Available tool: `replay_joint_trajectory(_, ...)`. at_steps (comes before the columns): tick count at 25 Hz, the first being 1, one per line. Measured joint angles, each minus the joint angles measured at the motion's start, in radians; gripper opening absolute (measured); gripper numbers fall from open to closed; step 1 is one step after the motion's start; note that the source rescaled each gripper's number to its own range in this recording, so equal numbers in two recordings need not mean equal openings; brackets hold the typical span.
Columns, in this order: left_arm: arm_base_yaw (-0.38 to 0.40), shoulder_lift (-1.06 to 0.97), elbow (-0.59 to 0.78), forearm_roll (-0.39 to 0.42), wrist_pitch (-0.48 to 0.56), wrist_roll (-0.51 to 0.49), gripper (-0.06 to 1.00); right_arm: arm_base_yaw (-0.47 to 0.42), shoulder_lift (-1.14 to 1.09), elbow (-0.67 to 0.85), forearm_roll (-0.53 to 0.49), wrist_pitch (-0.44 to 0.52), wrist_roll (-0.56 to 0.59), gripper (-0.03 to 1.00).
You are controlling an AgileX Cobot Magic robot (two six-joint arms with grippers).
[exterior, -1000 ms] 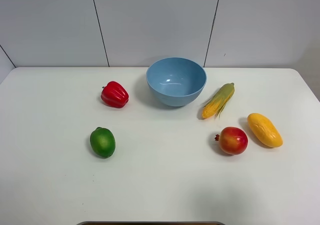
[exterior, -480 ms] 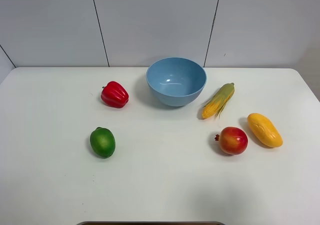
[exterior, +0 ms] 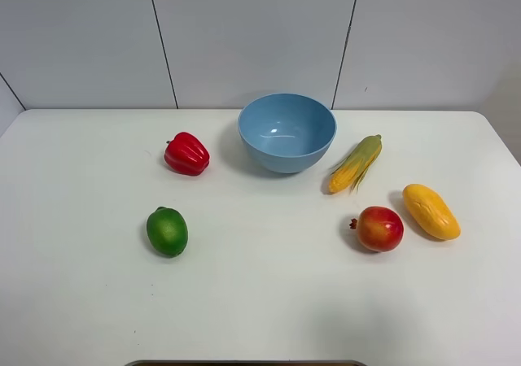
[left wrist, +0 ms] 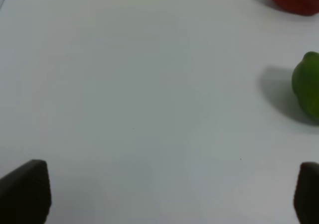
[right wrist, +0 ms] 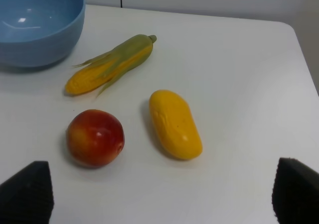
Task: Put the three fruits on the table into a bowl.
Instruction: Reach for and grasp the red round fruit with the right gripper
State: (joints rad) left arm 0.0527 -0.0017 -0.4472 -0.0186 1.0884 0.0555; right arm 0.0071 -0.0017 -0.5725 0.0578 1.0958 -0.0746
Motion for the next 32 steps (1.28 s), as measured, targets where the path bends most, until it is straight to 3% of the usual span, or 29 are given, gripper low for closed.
replay_joint_trajectory(7, 0.000, 0.000, 0.000, 0.000, 0.000, 0.000, 1.00, 0.000, 0.181, -0.011, 0.003, 0.000, 0.002, 0.68)
replay_joint_trajectory(22, 0.000, 0.000, 0.000, 0.000, 0.000, 0.000, 1.00, 0.000, 0.760, -0.239, 0.024, -0.002, -0.005, 0.68)
replay_joint_trajectory(32, 0.000, 0.000, 0.000, 0.000, 0.000, 0.000, 1.00, 0.000, 1.031, -0.300, 0.027, -0.008, -0.051, 0.68)
